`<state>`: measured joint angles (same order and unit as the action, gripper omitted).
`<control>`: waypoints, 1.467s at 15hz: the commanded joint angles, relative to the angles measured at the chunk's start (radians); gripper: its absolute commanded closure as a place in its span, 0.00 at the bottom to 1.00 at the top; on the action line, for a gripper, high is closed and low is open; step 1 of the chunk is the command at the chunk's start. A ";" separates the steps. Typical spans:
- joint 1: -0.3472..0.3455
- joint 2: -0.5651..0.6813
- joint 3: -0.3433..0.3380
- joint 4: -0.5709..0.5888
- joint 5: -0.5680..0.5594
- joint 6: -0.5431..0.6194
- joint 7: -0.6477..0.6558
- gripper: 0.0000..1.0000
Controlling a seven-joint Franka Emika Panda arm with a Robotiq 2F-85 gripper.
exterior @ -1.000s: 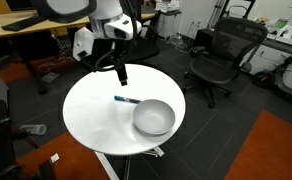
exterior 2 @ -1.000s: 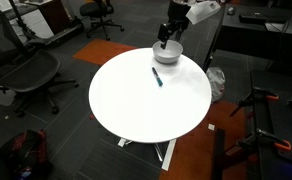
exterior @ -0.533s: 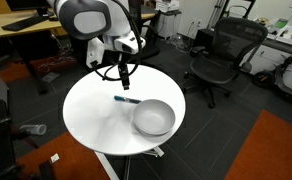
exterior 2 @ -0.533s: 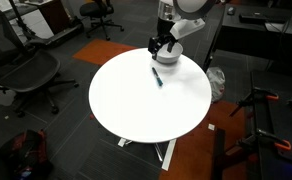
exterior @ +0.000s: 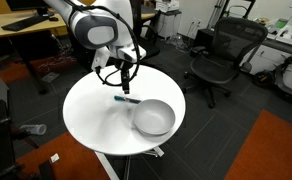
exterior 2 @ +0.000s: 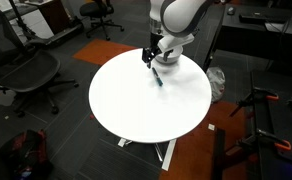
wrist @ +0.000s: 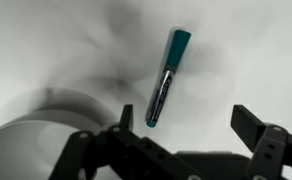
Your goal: Move the green marker to the left
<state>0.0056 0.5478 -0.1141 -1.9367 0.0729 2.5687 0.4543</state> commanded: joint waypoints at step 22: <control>0.006 0.177 -0.026 0.116 0.092 0.039 0.108 0.00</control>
<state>0.0200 0.6969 -0.1444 -1.8556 0.1368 2.5956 0.5762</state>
